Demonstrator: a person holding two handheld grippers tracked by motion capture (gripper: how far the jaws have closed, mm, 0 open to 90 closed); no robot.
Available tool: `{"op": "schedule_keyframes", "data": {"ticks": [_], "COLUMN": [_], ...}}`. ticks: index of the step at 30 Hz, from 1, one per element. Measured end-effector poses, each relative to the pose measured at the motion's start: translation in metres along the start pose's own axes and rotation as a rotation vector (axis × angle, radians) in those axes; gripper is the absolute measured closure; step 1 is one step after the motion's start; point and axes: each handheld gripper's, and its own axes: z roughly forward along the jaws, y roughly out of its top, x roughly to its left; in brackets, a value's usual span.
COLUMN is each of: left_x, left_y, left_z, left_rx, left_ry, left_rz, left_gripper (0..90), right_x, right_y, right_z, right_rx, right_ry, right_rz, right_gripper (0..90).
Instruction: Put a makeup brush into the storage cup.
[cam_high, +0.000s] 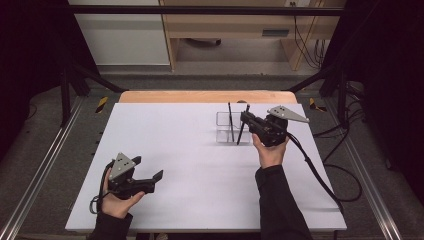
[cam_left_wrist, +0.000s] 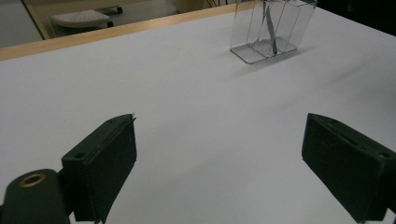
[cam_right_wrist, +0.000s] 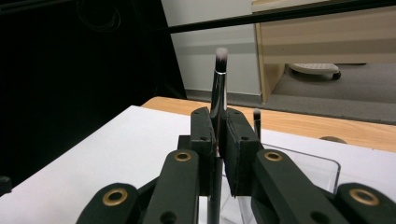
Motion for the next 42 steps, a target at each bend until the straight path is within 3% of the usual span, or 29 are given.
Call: {"op": "schedule_keyframes", "data": {"ticks": [18,42], "left_x": [0.005,0.006], "left_y": [-0.003,-0.003], "left_z": [0.001,0.001], "left_rx": [0.009,0.013], "left_ry": [0.006,0.001], "left_rz": [-0.004,-0.006], "left_gripper": [9.5,9.5], "right_x": [-0.013,-0.029], "right_y": [0.017,0.028], "right_z": [0.016,0.036], "right_rx": [-0.024,-0.037], "right_ry": [-0.068,-0.119], "right_rz": [-0.014,-0.006], "right_gripper": [83.7,83.8]}}
